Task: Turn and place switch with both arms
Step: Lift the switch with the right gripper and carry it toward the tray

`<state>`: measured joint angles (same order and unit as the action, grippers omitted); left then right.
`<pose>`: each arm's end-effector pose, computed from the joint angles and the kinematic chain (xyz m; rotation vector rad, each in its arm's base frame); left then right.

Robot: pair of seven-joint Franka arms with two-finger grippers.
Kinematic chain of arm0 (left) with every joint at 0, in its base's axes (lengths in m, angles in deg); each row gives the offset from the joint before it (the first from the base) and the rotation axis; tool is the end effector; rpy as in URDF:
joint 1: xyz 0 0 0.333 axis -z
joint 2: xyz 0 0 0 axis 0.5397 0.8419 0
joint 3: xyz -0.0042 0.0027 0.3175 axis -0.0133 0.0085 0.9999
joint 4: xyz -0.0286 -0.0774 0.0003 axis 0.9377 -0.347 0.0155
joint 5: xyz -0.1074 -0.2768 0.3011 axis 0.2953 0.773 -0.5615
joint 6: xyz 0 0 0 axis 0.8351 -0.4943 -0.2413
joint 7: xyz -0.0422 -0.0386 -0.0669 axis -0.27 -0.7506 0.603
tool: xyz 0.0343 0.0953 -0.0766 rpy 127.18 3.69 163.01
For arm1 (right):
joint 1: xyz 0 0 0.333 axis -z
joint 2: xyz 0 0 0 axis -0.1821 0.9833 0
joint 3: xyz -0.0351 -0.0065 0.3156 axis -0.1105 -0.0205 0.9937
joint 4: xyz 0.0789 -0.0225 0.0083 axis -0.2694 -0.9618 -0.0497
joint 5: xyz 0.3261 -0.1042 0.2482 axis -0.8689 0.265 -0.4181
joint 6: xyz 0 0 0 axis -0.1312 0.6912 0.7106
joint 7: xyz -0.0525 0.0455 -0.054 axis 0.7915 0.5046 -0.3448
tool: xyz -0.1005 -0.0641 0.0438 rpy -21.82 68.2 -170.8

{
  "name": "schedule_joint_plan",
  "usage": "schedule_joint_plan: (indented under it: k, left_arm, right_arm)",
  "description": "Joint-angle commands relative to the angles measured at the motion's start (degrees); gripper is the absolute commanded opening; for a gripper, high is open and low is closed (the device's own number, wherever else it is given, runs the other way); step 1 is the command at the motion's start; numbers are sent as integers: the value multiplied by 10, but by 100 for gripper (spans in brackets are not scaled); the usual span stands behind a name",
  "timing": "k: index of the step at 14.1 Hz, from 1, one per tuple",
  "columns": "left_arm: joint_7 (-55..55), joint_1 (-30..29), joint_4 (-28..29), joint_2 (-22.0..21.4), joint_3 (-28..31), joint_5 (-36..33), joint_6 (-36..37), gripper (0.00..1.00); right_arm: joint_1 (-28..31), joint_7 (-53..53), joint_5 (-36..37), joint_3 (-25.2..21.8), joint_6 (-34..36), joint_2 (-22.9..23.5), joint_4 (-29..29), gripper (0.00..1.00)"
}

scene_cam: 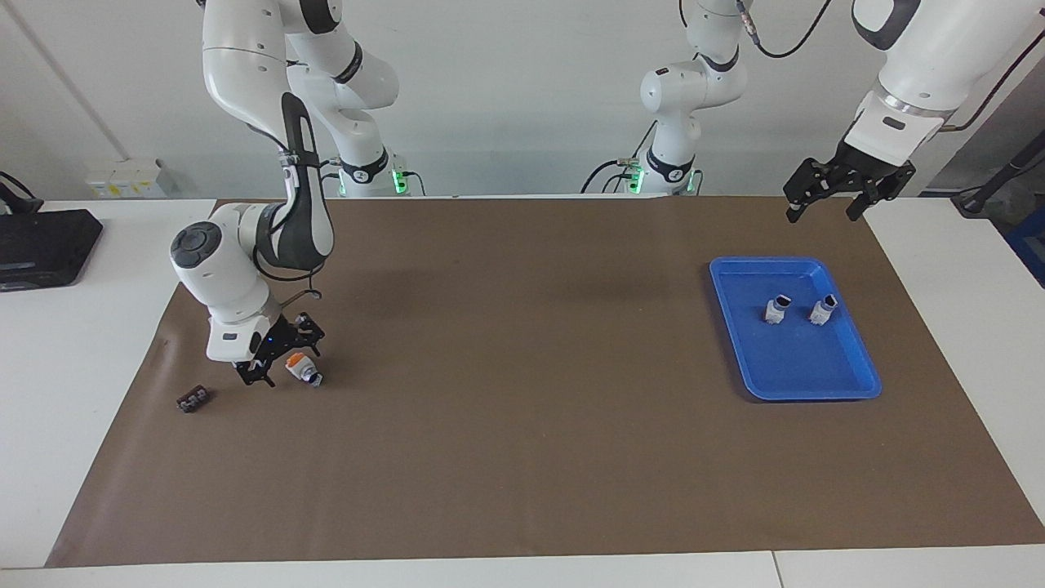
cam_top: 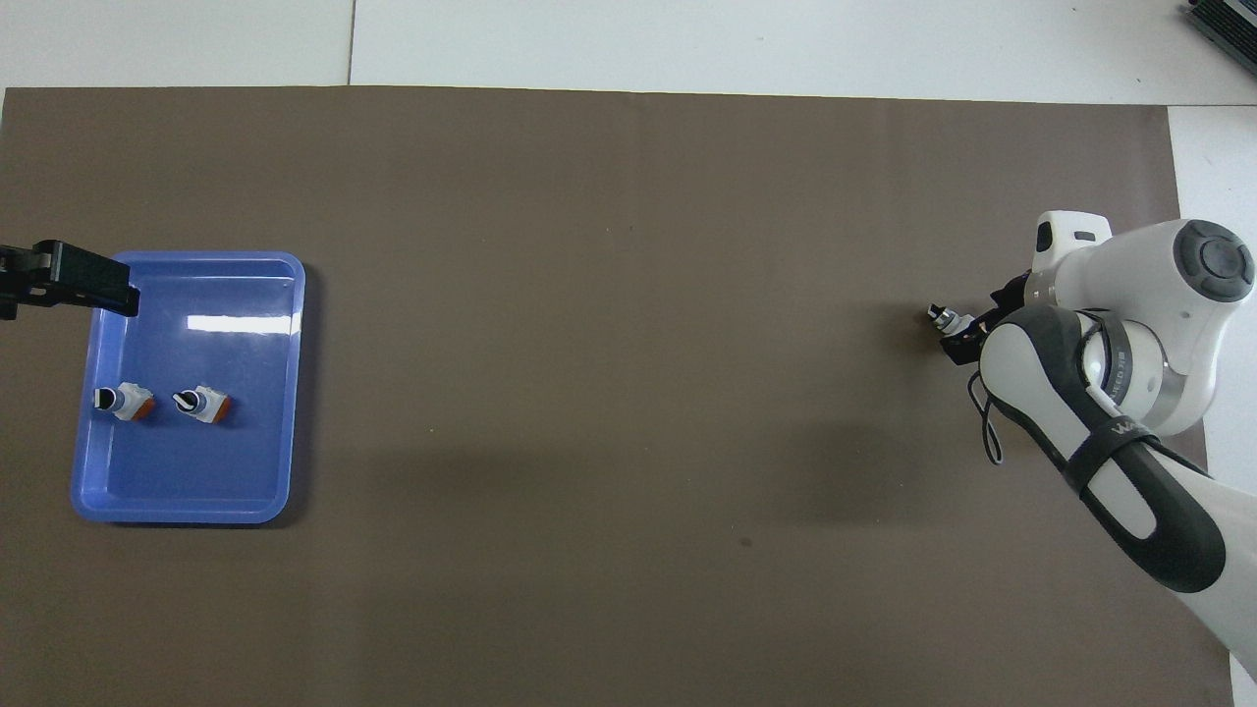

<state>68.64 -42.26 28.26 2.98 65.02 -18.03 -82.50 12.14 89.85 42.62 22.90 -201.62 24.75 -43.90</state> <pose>0.5879 -0.0286 0.6283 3.1337 -0.0587 -0.0208 0.6282 -0.0523 0.2621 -2.9238 -1.0717 -0.1013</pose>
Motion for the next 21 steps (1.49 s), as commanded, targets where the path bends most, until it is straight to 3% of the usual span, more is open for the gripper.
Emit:
schedule_joint_plan:
  k: [1, 4, 6, 13, 14, 15, 16, 18, 21]
  left_arm:
    - [-8, -5, 18, -16, 0, 5, -4, 100]
    - [-8, -6, 19, -16, 0, 5, -4, 100]
    - [-8, -6, 18, -16, 0, 5, -4, 100]
    - [-8, -6, 18, -16, 0, 5, -4, 100]
    - [-8, -5, 18, -16, 0, 5, -4, 100]
    - [-8, -6, 18, -16, 0, 5, -4, 100]
    - [-8, -6, 18, -16, 0, 5, -4, 100]
    - [-8, -5, 18, -16, 0, 5, -3, 100]
    - [-9, -5, 19, -16, 0, 5, -4, 100]
  right_arm:
    - [8, 43, -18, 1, -17, -15, -42, 100]
    - [8, 44, -18, 1, -35, -13, -45, 92]
    - [8, 43, -18, 1, -34, -13, -44, 75]
    - [2, 14, -18, 2, -37, -12, -41, 66]
    - [2, 15, -18, 2, -36, -12, -41, 50]
    - [2, 18, -18, 2, -36, -12, -41, 13]
    - [2, 16, -18, 2, -35, -12, -41, 0]
    - [1, 20, -10, 2, -23, -13, -41, 0]
    - [-42, 151, 6, 6, 13, -20, -2, 0]
